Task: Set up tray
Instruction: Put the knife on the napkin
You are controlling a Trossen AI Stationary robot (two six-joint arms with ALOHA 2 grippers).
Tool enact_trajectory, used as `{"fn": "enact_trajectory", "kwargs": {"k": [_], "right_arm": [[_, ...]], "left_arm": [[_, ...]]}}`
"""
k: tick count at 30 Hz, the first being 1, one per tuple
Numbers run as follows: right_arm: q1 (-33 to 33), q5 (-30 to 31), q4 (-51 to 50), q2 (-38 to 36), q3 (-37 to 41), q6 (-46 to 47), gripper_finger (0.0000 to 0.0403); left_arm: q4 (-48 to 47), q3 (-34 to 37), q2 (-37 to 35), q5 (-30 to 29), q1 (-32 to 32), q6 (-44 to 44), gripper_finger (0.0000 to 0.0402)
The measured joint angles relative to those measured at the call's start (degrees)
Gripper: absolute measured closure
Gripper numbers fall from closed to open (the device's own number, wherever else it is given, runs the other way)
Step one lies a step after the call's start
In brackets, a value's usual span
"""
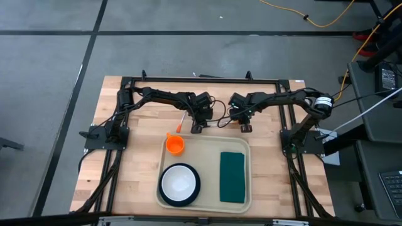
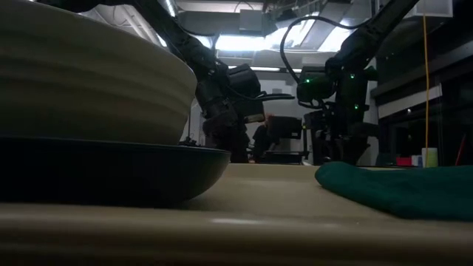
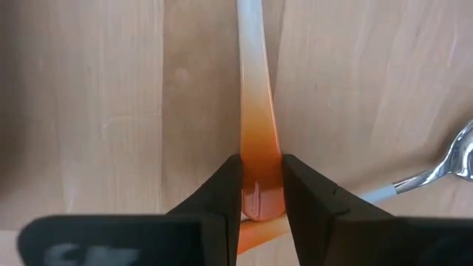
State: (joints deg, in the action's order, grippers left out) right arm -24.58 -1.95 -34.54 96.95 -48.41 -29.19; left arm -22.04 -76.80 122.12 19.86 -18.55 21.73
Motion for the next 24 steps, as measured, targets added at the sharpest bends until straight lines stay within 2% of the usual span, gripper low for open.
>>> {"fn": "enact_trajectory", "kwargs": {"k": [19,24], "right_arm": [[0.0,1.6,-3.9,0.0,-3.6,0.1,0.0316],[0.0,2.8,-5.0,-0.1,-5.7,0.4,0.0330]], "left_arm": [[2.4,-0.1,0.7,1.0,0.1,-0.1,0.0400],[2.5,-0.1,0.8,0.9,0.1,-0.1,0.0400]]}}
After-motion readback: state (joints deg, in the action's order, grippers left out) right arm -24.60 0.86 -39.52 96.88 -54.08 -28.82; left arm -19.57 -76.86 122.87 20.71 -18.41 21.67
